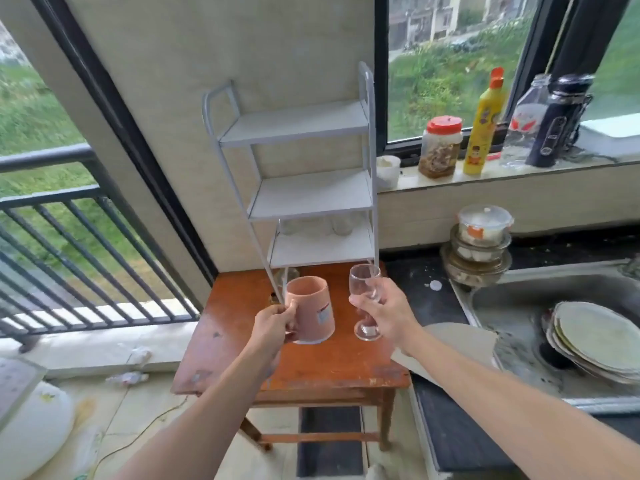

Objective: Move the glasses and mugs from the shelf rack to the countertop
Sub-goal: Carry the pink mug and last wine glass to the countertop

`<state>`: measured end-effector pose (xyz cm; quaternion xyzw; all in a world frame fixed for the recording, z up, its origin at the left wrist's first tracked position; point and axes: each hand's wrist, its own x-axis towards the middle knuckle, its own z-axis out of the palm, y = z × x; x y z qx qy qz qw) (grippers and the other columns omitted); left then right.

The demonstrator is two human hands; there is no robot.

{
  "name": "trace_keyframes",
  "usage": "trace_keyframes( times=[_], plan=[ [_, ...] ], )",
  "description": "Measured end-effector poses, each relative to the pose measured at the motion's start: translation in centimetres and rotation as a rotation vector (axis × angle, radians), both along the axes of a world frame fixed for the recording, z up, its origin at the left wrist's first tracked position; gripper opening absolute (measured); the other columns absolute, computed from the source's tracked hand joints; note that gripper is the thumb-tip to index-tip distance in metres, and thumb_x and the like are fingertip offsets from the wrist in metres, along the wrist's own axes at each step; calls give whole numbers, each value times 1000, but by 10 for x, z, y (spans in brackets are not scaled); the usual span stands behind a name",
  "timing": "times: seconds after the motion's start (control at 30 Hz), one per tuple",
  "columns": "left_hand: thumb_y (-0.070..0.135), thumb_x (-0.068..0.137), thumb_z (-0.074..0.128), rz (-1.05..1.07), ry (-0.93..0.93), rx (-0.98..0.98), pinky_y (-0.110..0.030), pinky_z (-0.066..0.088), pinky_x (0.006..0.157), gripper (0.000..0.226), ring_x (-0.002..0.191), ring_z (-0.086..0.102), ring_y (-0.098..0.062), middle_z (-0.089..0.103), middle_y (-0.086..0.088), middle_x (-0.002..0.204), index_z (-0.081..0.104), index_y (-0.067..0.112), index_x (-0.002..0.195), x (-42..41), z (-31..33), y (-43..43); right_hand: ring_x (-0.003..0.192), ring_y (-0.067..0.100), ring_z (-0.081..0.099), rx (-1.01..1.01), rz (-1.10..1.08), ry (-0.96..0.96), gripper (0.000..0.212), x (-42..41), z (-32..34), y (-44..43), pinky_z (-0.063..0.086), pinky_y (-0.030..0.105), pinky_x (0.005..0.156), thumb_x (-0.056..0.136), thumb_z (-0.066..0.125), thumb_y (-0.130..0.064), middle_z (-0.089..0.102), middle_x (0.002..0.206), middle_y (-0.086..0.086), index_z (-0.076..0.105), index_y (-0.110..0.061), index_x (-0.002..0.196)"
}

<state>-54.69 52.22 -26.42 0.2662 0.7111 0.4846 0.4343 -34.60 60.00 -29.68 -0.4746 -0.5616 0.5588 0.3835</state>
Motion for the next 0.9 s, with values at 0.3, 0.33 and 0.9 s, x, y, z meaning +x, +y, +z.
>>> trace_keyframes(
  times=[0.3,0.33,0.9],
  plan=[
    [13,97,49,-263,-56,-24,-38,48,68,29,71,52,-22,52,-5,64,53,11,68,142,9,-34,77,20,66,-29,-236,57,54,172,43,-84,56,37,66,77,78,-23,66,100,11,53,-17,124],
    [12,97,49,-294,-64,-29,-39,48,67,32,70,52,-22,52,-4,63,53,12,65,165,10,-34,77,19,66,-36,-275,61,53,196,45,-93,56,36,65,80,77,-20,66,100,10,52,-16,126],
    [4,82,54,-997,-218,-159,-29,40,55,18,50,44,-19,50,-1,45,56,10,65,693,0,-106,76,20,71,-63,-983,-21,46,676,59,-332,56,32,63,82,76,-16,70,96,7,56,-17,123]
  ],
)
